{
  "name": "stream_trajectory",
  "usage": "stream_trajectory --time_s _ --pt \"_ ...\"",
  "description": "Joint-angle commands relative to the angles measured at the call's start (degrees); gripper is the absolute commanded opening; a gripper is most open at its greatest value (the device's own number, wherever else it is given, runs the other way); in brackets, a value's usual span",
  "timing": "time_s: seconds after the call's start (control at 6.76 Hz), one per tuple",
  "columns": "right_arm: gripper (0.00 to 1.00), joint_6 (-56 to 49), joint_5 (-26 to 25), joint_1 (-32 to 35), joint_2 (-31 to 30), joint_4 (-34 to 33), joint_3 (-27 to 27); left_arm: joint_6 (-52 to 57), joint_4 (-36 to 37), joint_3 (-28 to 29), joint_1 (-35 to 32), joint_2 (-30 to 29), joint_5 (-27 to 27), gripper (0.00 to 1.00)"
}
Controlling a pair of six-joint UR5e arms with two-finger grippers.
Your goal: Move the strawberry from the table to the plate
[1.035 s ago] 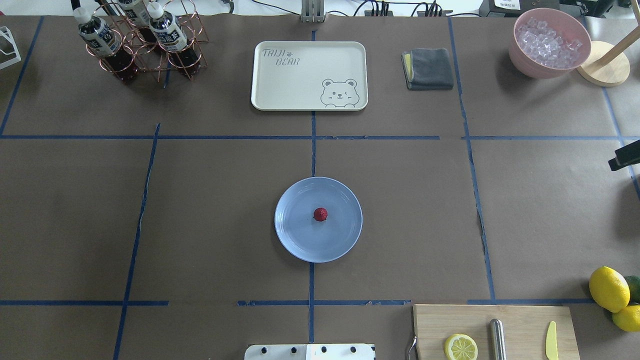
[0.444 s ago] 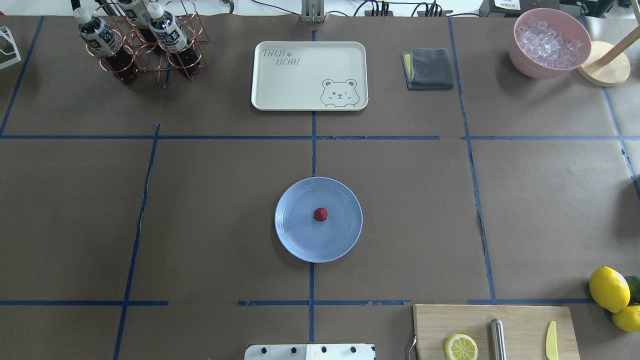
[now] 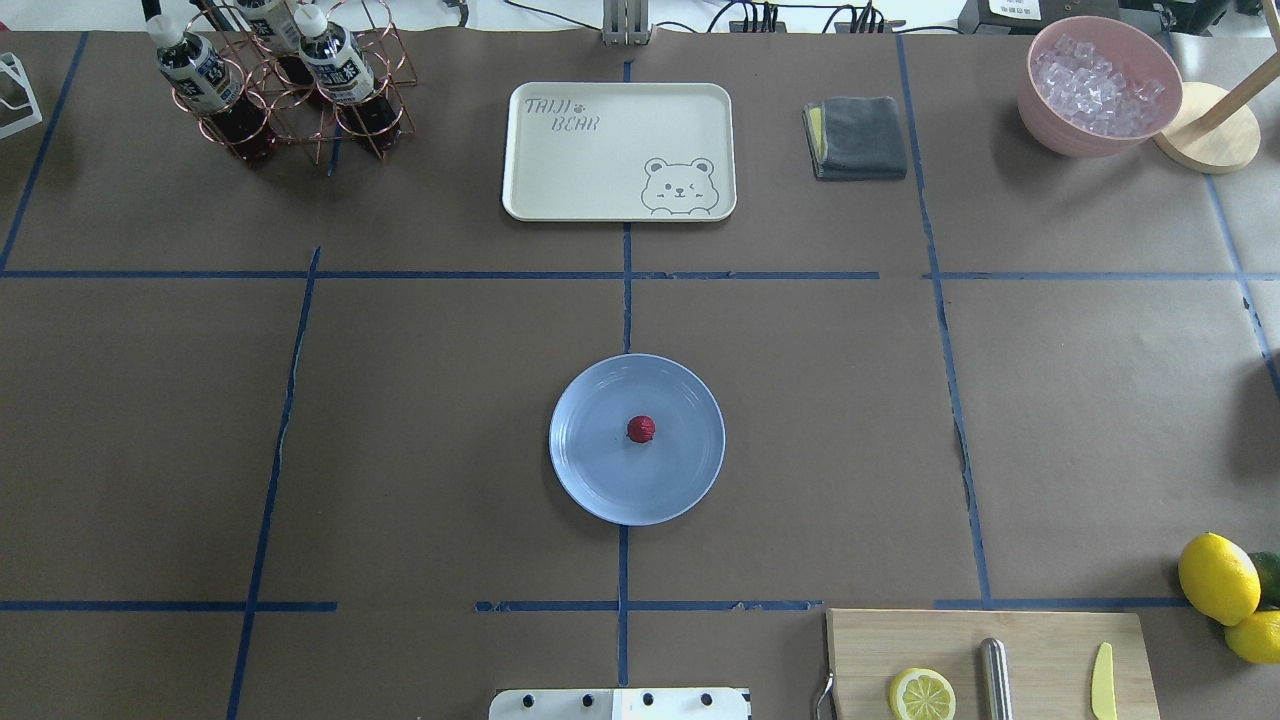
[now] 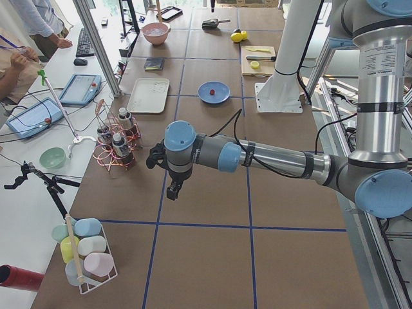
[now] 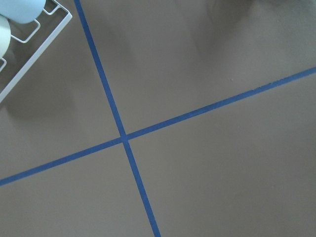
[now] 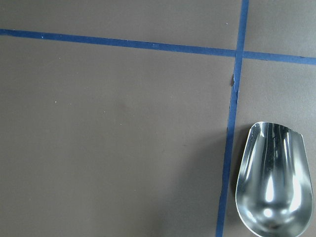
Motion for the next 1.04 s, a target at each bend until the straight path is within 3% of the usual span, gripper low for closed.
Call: stream_trajectory --time_s 0.0,0.44,0.89 --pt "1.0 -0.4 1.9 2.0 -1.5 -0.7 1.7 -0.3 -0.4 -0.7 0.1 2.1 0.5 1.0" --pt "1.0 -12.7 1.7 5.8 -1.2 -5.6 0.8 0.2 -0.2 1.0 0.0 2.4 0.5 1.0" --pt "1.0 -12.2 1.3 5.7 -0.7 -5.6 0.8 0.2 5.8 2.4 -0.2 1.9 0.8 1.0"
